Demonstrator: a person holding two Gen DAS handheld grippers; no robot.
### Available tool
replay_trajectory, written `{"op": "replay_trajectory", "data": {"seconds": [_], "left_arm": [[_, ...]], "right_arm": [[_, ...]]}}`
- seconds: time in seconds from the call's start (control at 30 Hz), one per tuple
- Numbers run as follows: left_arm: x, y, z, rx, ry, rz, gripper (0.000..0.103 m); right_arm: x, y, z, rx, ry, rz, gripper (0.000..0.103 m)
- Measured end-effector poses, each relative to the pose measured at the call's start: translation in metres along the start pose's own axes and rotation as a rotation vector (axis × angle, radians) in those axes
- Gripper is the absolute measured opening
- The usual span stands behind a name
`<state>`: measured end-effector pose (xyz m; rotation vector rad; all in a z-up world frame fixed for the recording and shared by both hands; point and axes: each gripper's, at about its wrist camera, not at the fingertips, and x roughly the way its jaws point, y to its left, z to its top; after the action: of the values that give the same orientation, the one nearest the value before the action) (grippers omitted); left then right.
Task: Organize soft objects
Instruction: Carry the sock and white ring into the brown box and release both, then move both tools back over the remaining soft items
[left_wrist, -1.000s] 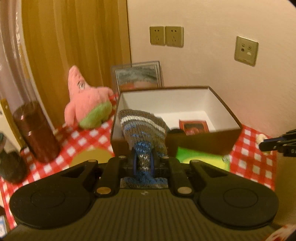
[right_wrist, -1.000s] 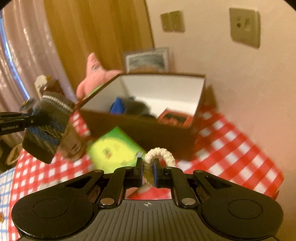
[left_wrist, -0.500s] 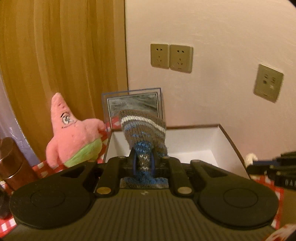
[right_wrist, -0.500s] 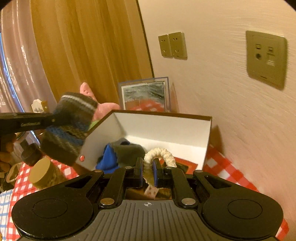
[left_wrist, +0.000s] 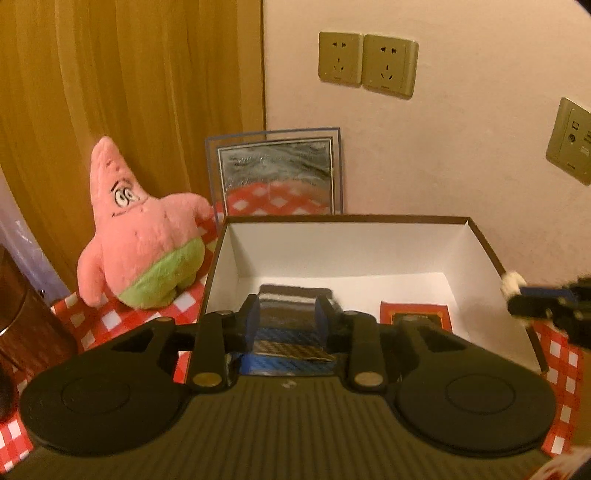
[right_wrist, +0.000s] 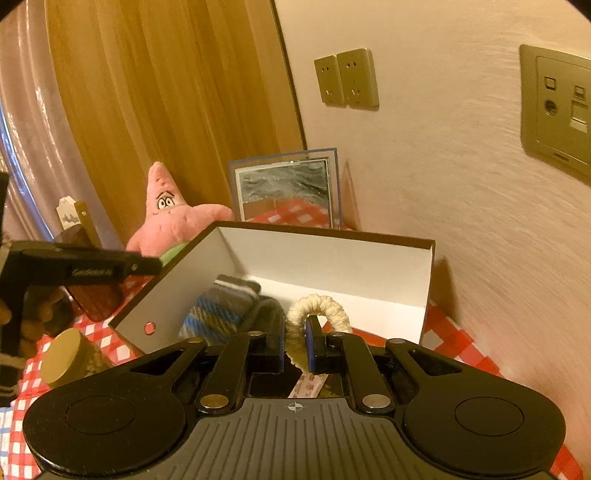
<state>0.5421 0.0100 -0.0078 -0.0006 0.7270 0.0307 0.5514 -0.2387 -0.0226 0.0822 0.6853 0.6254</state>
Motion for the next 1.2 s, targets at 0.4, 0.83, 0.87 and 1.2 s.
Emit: {"op": "replay_trajectory", "data": {"seconds": [0.4,0.83,0.87,1.2], "left_arm": [[-0.032,0.005,-0.020,-0.056,0.044,0.003,0.054],[-0.095,0.011,-0.058,-0.099,0.054,0.025,0.058],[-0.101,0.012,-0.062,-0.106,0.056,0.029,0.058],[-0.163,0.027,-0.112,-0.195,0.059,0.102,0.058]], "right_arm": [[0.002,-0.012,0.029,0.058,-0.140,0.033,0.074],[-0.050,-0.018,-0.011,0.143,-0.078,0.053,0.074],[-0.057,-0.018,-0.015,0.147,-0.074,0.051,0.074],[-0.104,-0.005,-0.047,0.148,-0.031,0.056,0.074]]}}
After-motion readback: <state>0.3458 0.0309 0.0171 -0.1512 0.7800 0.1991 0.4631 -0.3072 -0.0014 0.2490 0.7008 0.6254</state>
